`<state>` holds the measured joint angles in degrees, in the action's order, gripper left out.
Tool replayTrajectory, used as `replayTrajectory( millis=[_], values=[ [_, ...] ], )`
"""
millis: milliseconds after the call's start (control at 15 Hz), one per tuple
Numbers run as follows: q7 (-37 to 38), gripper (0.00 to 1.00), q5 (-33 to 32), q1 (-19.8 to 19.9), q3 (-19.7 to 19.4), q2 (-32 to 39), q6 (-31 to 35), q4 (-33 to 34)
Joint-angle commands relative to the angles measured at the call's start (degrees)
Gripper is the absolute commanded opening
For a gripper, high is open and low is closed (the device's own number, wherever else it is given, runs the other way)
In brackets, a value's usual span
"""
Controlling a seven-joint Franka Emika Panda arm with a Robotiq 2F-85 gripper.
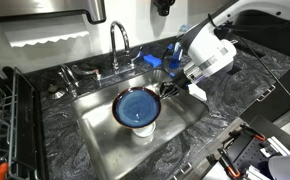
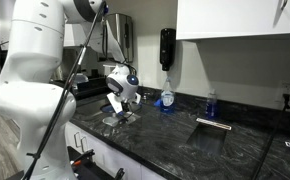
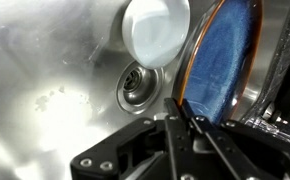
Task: Pick up the plate from the counter and put it in the sink
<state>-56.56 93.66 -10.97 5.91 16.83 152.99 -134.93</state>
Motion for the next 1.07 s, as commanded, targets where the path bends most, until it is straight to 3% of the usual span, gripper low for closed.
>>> replayTrajectory(
  millis=[0, 200, 733, 1000],
  values=[
    [3.2, 0.02, 0.0, -2.3, 1.0, 3.3, 3.8, 5.6],
    [4.1, 0.02, -2.5, -3.3, 0.7, 7.1, 3.0, 9.8],
    [7.6, 0.02, -18.4, -3.3, 0.4, 15.2, -2.9, 20.3],
    [8.2, 0.02, -24.3, -1.4, 3.8, 17.6, -3.9, 23.6]
  ],
)
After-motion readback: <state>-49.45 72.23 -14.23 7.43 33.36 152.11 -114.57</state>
